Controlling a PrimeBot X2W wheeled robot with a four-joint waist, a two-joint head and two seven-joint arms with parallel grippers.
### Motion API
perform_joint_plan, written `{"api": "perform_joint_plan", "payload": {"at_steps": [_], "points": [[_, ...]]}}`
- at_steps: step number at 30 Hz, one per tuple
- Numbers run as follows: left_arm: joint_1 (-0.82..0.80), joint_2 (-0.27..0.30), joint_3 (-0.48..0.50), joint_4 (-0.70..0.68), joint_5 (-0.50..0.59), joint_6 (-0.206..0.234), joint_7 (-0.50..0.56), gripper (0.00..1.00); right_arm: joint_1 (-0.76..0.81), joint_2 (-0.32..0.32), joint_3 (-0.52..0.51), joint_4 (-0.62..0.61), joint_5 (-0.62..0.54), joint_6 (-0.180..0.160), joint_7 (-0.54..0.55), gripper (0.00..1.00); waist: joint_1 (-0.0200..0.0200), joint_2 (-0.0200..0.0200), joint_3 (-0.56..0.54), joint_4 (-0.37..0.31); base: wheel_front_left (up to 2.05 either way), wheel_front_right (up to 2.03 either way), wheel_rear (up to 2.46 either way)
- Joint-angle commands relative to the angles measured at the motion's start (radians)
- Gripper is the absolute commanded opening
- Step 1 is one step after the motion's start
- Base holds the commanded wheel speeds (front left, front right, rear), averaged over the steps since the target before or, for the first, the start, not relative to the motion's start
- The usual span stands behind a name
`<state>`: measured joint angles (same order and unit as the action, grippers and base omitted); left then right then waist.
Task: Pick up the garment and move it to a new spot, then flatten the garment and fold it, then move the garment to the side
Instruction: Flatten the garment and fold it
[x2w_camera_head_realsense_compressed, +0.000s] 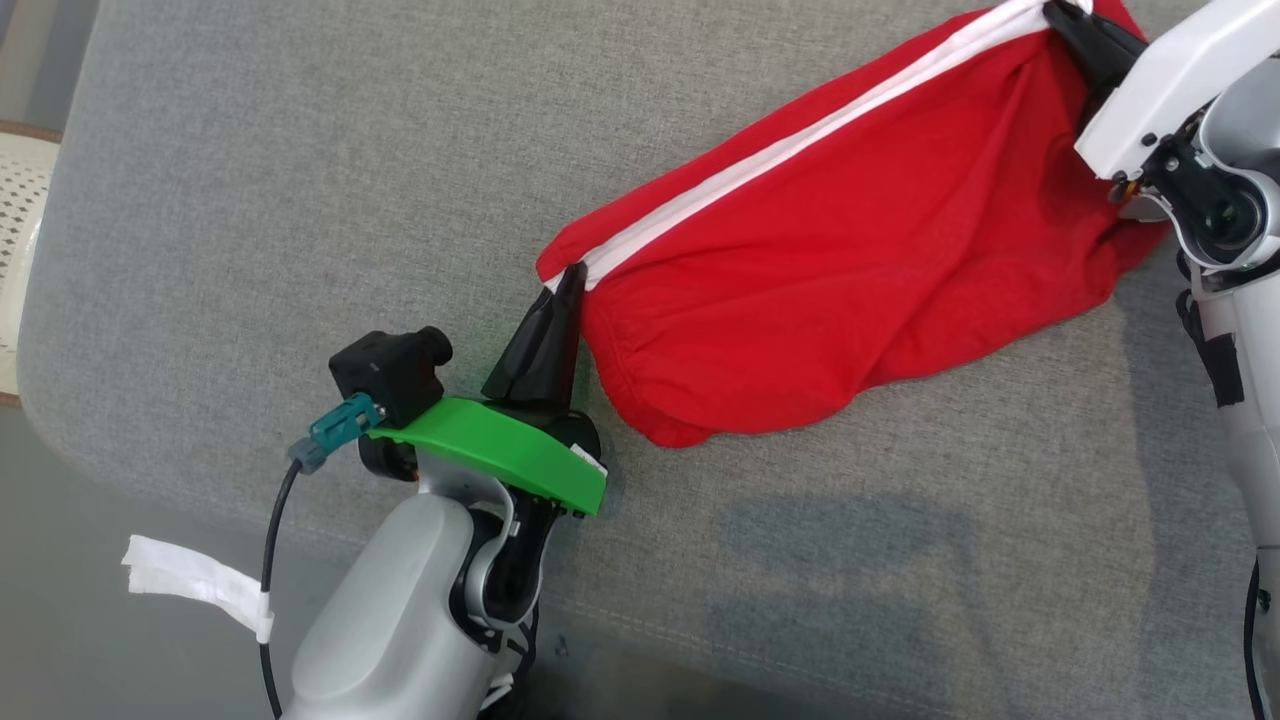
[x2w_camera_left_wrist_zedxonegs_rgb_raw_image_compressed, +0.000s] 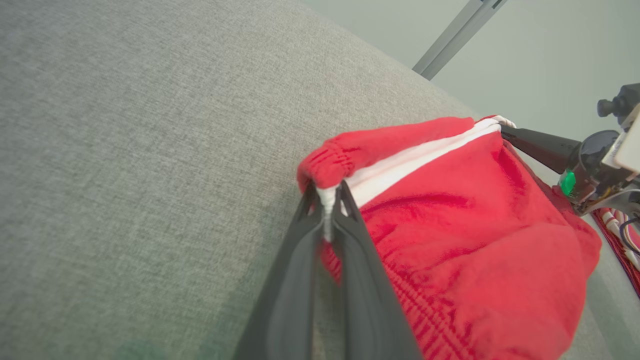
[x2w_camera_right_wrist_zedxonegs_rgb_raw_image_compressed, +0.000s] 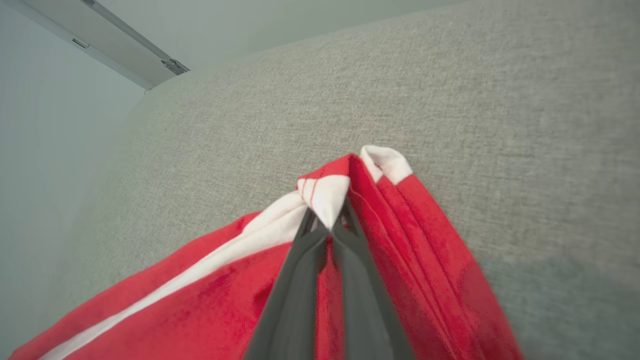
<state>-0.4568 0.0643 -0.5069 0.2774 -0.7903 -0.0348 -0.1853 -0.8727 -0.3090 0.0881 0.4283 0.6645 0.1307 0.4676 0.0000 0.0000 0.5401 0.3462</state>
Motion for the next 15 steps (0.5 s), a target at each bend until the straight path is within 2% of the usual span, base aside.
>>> {"api": "perform_joint_plan", "payload": {"at_steps": [1,2,5,8,10,15], "points": [[-0.023,-0.002,-0.002,0.007,0.004,-0.011,-0.013,0.37,-0.014,-0.002,0.010,-0.004,0.005,0.000,-0.007,1.00,0.0000,0.0000,0.019,0.015,0.00,0.00,0.00],[-0.023,-0.003,-0.004,0.010,0.002,-0.015,-0.018,1.00,-0.013,-0.006,0.022,-0.008,0.007,0.000,0.001,1.00,0.0000,0.0000,0.016,0.012,0.00,0.00,0.00],[-0.020,0.004,-0.019,0.014,0.007,-0.028,-0.014,1.00,0.002,-0.028,0.069,-0.045,0.028,0.000,0.037,1.00,0.0000,0.0000,0.003,-0.002,0.00,0.00,0.00],[-0.005,0.053,-0.068,-0.007,0.066,-0.037,0.002,1.00,0.018,-0.054,0.110,-0.102,0.034,0.000,0.076,1.00,0.0000,0.0000,-0.020,-0.024,0.00,0.00,0.00],[0.028,0.082,-0.082,-0.047,0.100,-0.013,0.000,1.00,0.035,-0.070,0.136,-0.152,0.041,0.000,0.109,1.00,0.0000,0.0000,-0.035,-0.036,0.00,0.00,0.00],[0.115,0.150,-0.097,-0.175,0.202,0.071,-0.030,1.00,0.079,-0.171,0.220,-0.277,-0.029,0.000,0.207,1.00,0.0000,0.0000,-0.062,-0.045,0.00,0.00,0.00]]}}
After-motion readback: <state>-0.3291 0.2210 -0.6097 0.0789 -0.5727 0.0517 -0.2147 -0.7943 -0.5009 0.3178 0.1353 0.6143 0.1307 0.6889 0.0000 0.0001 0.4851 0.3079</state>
